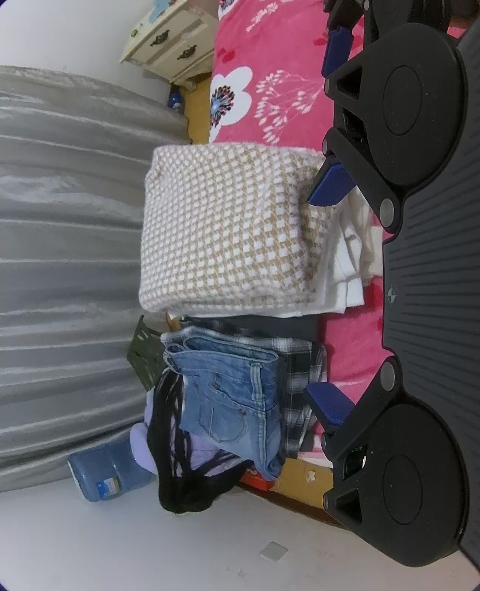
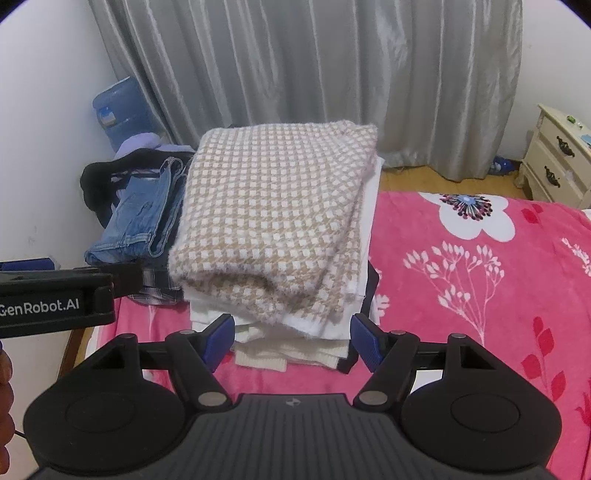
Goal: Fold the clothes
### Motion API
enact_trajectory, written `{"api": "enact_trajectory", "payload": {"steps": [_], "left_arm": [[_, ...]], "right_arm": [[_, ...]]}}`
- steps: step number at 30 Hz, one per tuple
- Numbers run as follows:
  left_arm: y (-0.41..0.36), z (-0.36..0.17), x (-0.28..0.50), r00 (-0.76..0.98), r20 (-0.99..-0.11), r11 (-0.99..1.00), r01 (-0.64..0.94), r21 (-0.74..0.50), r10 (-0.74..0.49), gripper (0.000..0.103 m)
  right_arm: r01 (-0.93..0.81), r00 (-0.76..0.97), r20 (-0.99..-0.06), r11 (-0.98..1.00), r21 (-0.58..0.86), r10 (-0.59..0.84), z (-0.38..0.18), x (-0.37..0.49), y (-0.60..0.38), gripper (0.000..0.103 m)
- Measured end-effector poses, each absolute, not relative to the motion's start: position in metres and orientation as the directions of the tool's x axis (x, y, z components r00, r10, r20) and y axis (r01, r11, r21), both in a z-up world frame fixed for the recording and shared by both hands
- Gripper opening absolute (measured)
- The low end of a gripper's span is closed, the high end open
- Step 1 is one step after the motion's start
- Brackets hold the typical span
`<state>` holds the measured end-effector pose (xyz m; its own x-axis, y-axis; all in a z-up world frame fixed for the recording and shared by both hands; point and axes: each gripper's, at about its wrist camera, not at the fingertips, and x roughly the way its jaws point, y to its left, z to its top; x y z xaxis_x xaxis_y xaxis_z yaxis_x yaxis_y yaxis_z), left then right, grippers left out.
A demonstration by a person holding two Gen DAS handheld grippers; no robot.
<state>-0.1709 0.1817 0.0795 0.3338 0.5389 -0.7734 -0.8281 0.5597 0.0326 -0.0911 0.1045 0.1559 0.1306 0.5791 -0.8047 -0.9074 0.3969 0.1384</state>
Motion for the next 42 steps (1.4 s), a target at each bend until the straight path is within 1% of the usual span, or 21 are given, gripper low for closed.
{"api": "enact_trajectory", "payload": {"steps": [6,10,17,24,42], "left_arm": [[0.186,0.083,-0.176,0.315,-0.775,0.524,-0.851,0.025,0.548,0.103],[0.184,0.085,-0.178,0.272,-0.781,0.496,-0.866,0.056,0.563,0.103],[0.176,0.090,-0.187,0.272,-0.770,0.514,-0.854,0.083,0.577,0.103],[0.175,0.092,-0.198,0.304,-0.777,0.502,-0.865,0.018,0.551,0.103],[0.171,0.095,-0.208,0.301,-0.772,0.491,-0.871,0.017,0.560,0.103]], "right_arm": [[-0.905,0.125,-0.808,0.400,0.145,0.575,0.157,-0.098,0.106,0.073],[-0.907,0.127,-0.805,0.396,0.142,0.579,0.162,-0.106,0.106,0.077],[-0.909,0.137,-0.803,0.396,0.131,0.580,0.165,-0.116,0.102,0.079],[-0.902,0.146,-0.808,0.412,0.128,0.571,0.165,-0.123,0.094,0.083],[-0.918,0.147,-0.802,0.381,0.107,0.579,0.171,-0.138,0.094,0.087]]}}
